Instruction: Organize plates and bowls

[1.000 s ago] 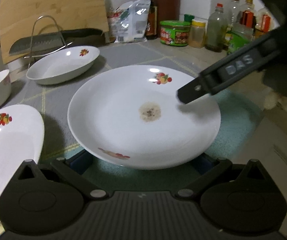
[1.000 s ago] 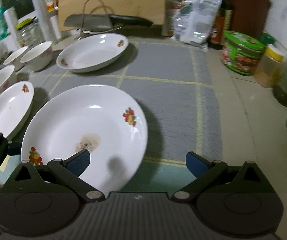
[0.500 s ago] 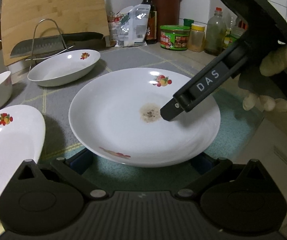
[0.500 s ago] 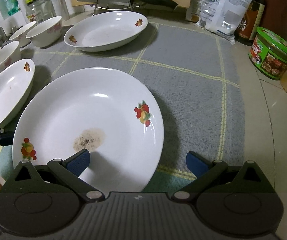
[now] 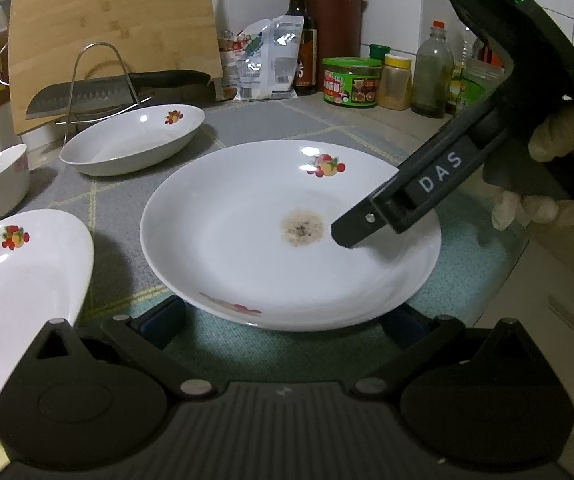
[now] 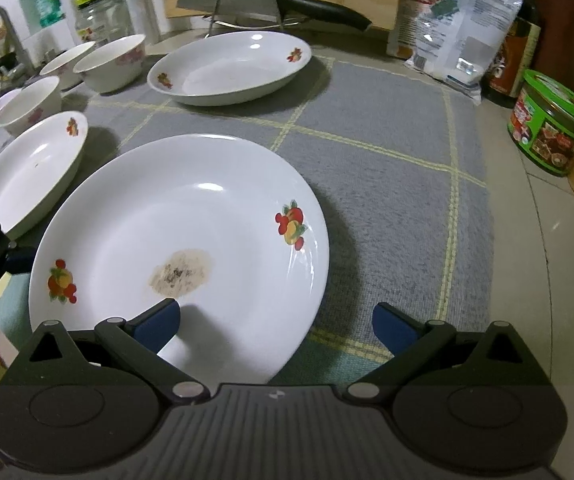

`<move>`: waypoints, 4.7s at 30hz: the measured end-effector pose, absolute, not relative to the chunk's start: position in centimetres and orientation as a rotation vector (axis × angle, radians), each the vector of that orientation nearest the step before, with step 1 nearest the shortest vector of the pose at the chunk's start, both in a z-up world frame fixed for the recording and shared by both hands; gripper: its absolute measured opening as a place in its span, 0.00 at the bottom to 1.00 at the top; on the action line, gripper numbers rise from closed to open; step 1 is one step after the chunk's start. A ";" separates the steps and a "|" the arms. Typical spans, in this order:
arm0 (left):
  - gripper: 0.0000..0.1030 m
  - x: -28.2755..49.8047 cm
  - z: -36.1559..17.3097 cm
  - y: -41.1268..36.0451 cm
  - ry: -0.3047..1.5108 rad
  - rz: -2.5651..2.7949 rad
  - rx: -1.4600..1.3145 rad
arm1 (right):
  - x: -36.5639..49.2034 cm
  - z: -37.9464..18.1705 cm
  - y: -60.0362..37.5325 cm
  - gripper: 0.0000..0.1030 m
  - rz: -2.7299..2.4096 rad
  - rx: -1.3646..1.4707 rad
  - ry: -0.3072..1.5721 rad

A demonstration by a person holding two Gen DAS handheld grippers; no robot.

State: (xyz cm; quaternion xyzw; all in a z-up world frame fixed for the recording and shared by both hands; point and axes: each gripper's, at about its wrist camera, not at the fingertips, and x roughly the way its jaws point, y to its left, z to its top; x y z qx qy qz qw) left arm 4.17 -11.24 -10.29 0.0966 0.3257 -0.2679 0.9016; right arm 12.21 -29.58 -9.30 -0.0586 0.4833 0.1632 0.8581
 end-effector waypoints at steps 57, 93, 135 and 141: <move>0.99 5.1 -9.7 -11.9 0.731 -0.607 0.273 | 19.7 -8.0 -31.2 0.96 0.843 0.066 1.156; 0.99 15.4 -9.0 -20.3 0.665 -0.698 0.355 | 24.3 -6.2 -40.6 0.96 0.652 0.058 0.999; 0.99 12.4 -7.1 -18.4 0.703 -0.583 0.216 | 22.7 -4.4 -40.0 1.00 0.494 0.008 0.873; 0.99 10.2 -5.2 -16.4 0.672 -0.538 0.159 | 20.6 -3.3 -37.1 1.00 0.518 0.011 0.831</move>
